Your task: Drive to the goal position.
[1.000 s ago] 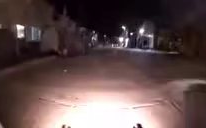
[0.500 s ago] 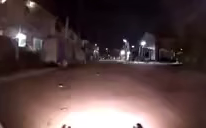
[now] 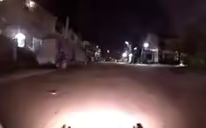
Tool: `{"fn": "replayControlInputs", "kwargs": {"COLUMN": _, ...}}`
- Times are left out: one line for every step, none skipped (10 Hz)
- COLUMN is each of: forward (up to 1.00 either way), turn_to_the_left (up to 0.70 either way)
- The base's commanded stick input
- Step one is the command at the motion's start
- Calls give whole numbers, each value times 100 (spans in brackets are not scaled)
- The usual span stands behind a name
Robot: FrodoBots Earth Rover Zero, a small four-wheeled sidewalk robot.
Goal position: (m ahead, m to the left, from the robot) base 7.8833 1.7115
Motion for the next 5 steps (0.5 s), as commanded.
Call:
{"fn": "replayControlInputs", "kwargs": {"forward": 85, "turn_to_the_left": 0}}
{"fn": "replayControlInputs", "kwargs": {"forward": 85, "turn_to_the_left": 0}}
{"fn": "replayControlInputs", "kwargs": {"forward": 85, "turn_to_the_left": 0}}
{"fn": "replayControlInputs", "kwargs": {"forward": 85, "turn_to_the_left": 0}}
{"fn": "replayControlInputs", "kwargs": {"forward": 85, "turn_to_the_left": 0}}
